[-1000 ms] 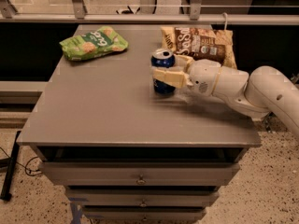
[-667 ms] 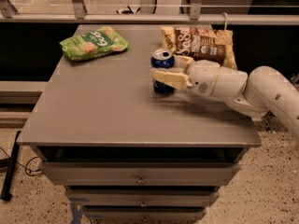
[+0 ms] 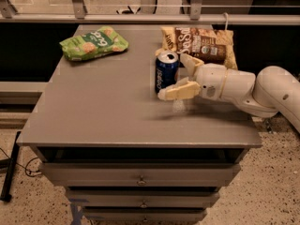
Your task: Place pepsi can upright
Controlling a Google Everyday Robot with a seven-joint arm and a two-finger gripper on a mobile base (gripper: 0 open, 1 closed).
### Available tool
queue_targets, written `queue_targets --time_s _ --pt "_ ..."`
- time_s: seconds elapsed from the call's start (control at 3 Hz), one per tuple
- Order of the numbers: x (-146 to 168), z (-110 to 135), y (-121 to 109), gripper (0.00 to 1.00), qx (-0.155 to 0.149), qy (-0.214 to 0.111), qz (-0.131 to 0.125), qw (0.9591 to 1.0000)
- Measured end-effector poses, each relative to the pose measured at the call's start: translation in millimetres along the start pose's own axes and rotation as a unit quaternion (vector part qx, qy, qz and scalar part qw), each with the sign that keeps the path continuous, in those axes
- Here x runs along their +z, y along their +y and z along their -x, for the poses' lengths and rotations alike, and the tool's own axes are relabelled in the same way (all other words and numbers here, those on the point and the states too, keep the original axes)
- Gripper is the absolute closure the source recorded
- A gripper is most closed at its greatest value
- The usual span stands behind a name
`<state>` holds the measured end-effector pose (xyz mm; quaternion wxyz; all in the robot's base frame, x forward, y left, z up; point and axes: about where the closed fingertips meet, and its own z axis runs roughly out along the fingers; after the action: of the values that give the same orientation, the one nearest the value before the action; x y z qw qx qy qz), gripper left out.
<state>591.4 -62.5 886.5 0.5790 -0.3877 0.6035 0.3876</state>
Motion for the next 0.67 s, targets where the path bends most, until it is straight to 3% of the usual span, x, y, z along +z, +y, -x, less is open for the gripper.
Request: queue_targets --time_s 0.33,0.67 --pt "-30 -15 -12 0.0 0.001 0.038 0.005 0.9992" --pt "-81 -29 -36 0.0 -0.001 0.087 -0.001 0.9962"
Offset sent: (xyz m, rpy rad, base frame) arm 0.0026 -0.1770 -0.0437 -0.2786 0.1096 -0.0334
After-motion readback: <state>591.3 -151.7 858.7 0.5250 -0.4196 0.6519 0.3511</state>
